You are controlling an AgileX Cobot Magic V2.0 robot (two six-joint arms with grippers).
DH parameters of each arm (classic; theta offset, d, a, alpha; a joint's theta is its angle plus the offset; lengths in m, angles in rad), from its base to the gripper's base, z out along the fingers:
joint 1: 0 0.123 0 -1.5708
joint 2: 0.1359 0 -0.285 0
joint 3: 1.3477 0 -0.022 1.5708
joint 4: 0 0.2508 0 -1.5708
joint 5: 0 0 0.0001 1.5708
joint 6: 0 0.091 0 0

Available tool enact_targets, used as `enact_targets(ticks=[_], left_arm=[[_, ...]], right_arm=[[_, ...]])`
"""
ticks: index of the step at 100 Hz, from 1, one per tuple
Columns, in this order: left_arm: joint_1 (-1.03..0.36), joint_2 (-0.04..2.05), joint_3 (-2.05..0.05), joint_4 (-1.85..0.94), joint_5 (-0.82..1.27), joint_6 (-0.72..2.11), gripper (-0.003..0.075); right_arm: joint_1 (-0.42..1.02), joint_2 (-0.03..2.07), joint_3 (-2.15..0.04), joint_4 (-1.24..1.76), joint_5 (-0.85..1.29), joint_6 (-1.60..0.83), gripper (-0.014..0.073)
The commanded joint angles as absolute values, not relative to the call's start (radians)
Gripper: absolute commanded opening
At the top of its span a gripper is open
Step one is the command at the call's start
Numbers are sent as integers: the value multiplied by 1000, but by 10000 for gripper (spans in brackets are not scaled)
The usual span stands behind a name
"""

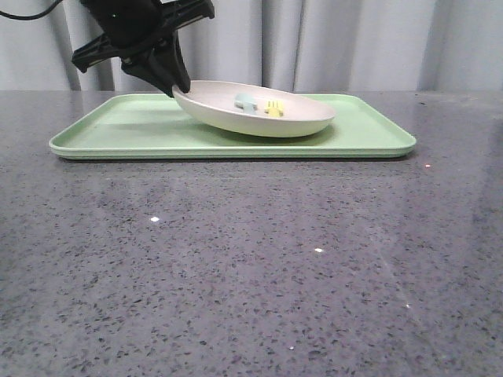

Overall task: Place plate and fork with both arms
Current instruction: 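Lower the plate onto the tray, open the left gripper, withdraw, then move the right gripper down over the yellow fork on the plate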

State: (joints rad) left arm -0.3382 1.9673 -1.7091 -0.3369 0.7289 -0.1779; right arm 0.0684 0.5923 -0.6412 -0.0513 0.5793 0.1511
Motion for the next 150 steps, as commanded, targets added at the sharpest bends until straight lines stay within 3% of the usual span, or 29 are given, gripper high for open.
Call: enact_targets(ticks=[1,22,65,103,150], left_arm=[[-333,1913,-1743,-362,683,-191,211],[-333,1913,-1743,-362,690,-191,328],[-339,1777,-1716,-220,757,-190,332],[-337,1445,-1337,-111,622,-190,332],[-337,1019,-967,-37,602,-190,332]], right_arm=[[66,602,-676,-56,508,147,425],[66,602,-676,-56,509,147,425],[75,640,-728,-44,554,148,425],[205,880,-959,-34,702,148,423],[336,1241,-1352,0,858,148,423]])
